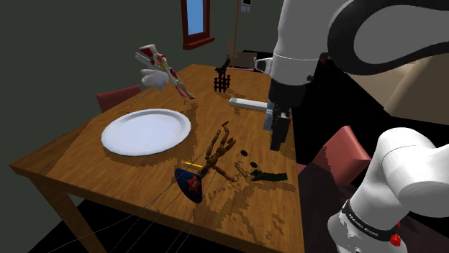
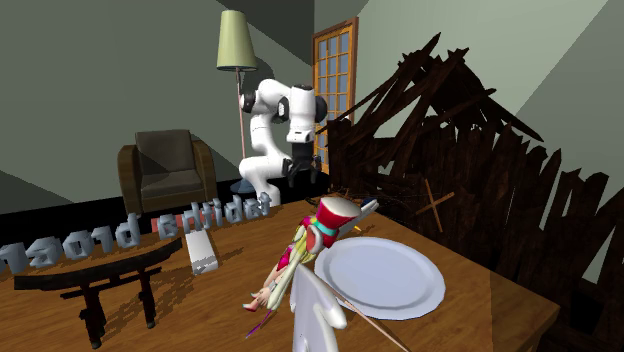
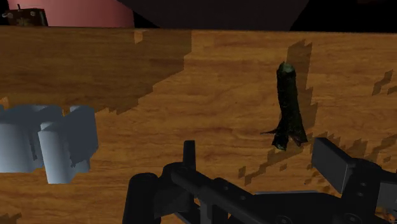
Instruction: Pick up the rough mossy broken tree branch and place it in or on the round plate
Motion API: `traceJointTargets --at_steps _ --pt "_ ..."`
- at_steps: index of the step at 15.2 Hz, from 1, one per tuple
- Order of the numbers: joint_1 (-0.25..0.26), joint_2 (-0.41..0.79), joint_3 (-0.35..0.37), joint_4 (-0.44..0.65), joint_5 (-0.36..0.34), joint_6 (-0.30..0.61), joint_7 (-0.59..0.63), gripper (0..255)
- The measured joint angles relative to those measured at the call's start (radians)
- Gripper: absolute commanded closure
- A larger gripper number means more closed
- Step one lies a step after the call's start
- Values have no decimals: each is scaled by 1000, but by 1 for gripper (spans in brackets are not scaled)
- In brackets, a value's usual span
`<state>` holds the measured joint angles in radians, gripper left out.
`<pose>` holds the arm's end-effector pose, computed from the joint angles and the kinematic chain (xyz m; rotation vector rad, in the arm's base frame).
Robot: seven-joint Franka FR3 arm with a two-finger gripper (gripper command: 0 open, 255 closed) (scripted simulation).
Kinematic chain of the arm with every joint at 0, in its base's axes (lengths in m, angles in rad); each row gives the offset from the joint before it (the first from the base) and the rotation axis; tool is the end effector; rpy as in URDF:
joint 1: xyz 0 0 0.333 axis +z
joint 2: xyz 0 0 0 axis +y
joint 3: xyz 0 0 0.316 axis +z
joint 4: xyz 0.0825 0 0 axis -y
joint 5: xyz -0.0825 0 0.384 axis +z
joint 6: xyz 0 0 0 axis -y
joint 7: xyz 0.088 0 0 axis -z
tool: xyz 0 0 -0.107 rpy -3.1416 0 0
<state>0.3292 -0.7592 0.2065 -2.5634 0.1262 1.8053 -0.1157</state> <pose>0.2726 0.1804 0.4976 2.9977 0.8705 -0.0061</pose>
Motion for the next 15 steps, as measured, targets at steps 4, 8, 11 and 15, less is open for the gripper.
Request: traceJointTargets --at_steps 4,8,11,15 --pt "78 15 66 -53 26 79 -35 0" --pt "91 28 81 -93 32 135 -46 0" --pt "92 40 87 -130 37 184 -48 0" --pt "94 45 92 -144 40 203 -46 0"
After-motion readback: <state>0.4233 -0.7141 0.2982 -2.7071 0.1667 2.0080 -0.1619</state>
